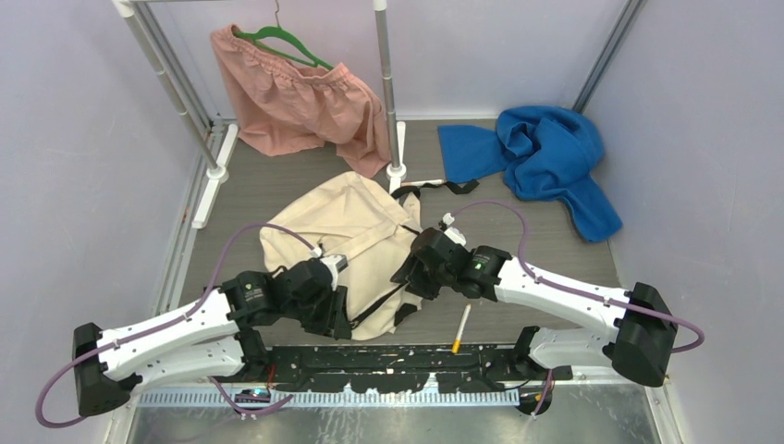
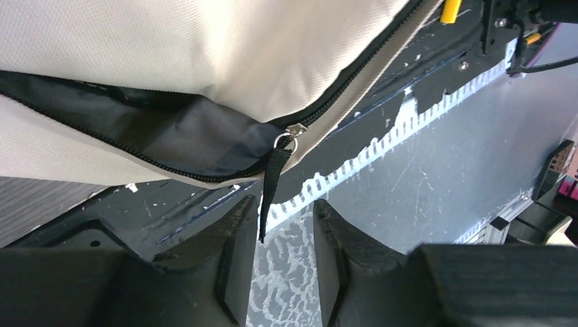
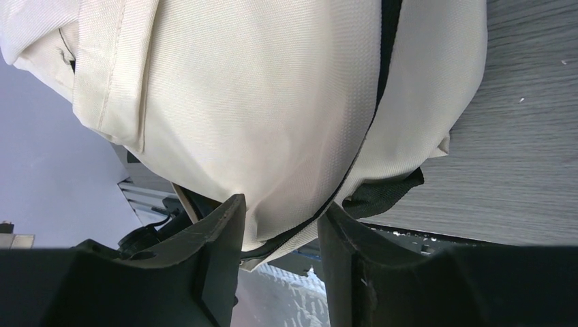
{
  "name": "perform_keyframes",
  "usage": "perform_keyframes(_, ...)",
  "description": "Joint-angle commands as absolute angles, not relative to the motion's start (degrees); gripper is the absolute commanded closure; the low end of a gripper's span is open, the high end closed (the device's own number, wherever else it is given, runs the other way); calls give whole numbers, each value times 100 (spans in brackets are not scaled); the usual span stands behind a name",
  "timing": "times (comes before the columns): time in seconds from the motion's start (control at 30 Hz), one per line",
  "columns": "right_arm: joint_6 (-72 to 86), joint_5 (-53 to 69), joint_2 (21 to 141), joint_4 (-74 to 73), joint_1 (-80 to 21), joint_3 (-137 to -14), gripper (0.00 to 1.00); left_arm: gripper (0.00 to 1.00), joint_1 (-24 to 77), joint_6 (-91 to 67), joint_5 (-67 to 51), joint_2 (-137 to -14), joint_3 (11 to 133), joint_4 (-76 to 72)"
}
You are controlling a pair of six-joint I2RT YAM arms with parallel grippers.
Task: Pack the student bag
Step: Zip the student bag at the center of the board.
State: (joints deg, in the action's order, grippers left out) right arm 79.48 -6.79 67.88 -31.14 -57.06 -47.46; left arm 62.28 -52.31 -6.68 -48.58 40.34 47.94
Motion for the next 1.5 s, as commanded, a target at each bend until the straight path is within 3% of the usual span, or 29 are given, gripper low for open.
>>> perform_keyframes(0.0,7962,-809,6728,-2875,-5729,-4844,52,65,6147,-5264,-891,-4683,4017,4457)
perform_keyframes(0.2,7972,-802,6719,-2832,-5732,-4779,52,66,6128,-5289,-881,-4835,3938,4516)
perform_keyframes(0.3,7987,-800,6702,-2814,-5731,-4750,52,73,6131,-5291,-809,-4882,3954,4572)
perform_keyframes(0.7,8024,-783,6643,-2725,-5731,-4662,53,72,6125,-5291,-894,-4971,3848,4406)
perform_keyframes(0.77,8023,-776,6644,-2708,-5734,-4646,54,78,6119,-5295,-883,-4983,3832,4370)
perform_keyframes(0.8,8024,-778,6651,-2699,-5733,-4641,54,86,6124,-5297,-868,-4983,3830,4359)
perform_keyframes(0.83,8024,-773,6644,-2698,-5737,-4629,55,96,6126,-5307,-835,-4983,3836,4370)
perform_keyframes(0.9,8035,-780,6623,-2703,-5734,-4603,63,100,6112,-5317,-725,-4980,3912,4528)
perform_keyframes(0.97,8080,-829,6563,-2766,-5735,-4555,91,100,6105,-5302,-535,-4891,4045,4796)
perform_keyframes(1.0,8095,-869,6526,-2822,-5731,-4532,98,100,6096,-5300,-387,-4804,4122,4974)
perform_keyframes(1.17,8139,-1028,6167,-2934,-5730,-4276,99,100,5904,-5344,440,-4332,4381,5908)
perform_keyframes(1.47,8414,-1577,5043,-3084,-5674,-3661,99,100,5489,-5512,689,-4196,4570,6624)
